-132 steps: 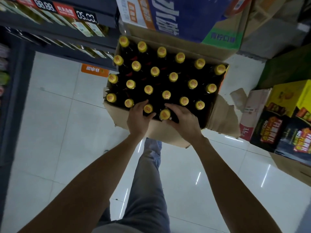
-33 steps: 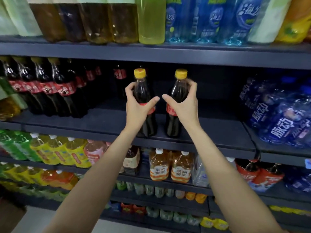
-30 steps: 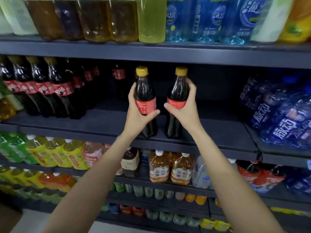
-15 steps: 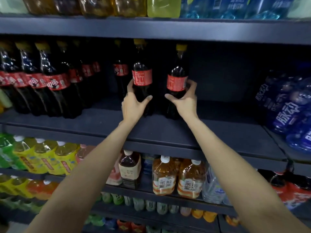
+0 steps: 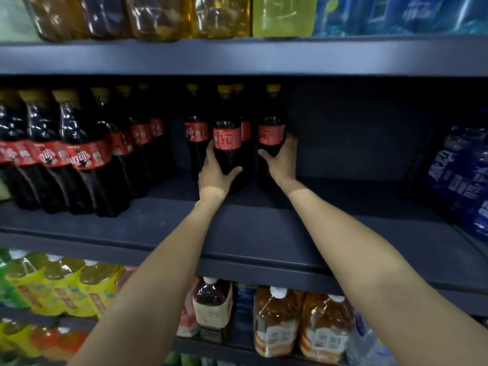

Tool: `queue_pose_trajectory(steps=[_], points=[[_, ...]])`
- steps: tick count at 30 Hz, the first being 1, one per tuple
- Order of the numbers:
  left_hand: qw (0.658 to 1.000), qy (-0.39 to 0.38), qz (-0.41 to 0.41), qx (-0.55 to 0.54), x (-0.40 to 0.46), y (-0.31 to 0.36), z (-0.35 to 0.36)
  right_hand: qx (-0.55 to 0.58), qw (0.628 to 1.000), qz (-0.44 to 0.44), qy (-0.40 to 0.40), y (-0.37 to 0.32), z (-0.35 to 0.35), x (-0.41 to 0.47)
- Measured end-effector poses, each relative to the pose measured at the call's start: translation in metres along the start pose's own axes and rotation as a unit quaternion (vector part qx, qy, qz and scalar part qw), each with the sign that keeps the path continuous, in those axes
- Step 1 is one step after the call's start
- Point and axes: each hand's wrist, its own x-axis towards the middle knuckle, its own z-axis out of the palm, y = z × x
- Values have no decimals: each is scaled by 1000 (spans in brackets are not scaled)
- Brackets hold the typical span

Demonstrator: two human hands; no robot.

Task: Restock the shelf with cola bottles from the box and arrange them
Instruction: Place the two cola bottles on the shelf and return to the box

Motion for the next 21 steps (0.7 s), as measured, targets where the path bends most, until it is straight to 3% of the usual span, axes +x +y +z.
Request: queue_pose_trajectory(steps=[4, 8, 17, 21], points=[[998, -1, -11, 63, -3, 0, -1, -24, 999, 16, -24, 7, 0, 5], [995, -33, -31, 90, -4, 13, -8, -121, 991, 17, -52, 7, -11, -3], [988, -99, -119, -7, -33, 56, -51, -257, 962, 9, -97, -39, -74, -40], [981, -154, -108, -53, -74, 87, -73, -272, 956, -45, -96, -76, -130, -91]])
